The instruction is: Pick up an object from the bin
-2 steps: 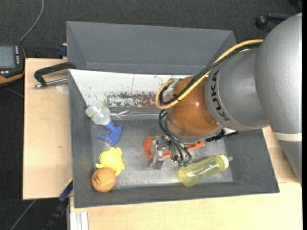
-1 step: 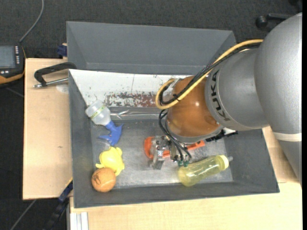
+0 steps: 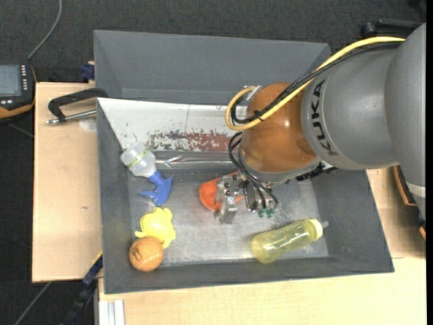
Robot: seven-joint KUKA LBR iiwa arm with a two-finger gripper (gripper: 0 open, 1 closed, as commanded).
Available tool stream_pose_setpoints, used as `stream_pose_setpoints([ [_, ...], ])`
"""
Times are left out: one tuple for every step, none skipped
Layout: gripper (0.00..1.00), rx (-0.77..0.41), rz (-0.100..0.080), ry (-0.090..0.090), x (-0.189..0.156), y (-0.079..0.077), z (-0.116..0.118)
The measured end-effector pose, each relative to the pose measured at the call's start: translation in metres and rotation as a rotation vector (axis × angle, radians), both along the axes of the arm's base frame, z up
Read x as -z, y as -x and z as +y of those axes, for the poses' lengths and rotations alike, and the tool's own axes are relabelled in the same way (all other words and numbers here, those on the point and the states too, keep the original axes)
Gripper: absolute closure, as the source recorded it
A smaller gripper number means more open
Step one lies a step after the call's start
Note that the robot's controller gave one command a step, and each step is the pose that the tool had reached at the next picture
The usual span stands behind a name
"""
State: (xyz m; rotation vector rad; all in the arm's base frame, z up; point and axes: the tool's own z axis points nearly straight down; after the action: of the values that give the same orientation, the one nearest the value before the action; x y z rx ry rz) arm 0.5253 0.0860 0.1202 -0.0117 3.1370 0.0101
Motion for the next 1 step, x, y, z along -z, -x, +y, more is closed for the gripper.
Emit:
stream_pose_setpoints([
  [1.0, -0.003, -0.009, -0.001, -0.0323, -0.0072, -0.002],
])
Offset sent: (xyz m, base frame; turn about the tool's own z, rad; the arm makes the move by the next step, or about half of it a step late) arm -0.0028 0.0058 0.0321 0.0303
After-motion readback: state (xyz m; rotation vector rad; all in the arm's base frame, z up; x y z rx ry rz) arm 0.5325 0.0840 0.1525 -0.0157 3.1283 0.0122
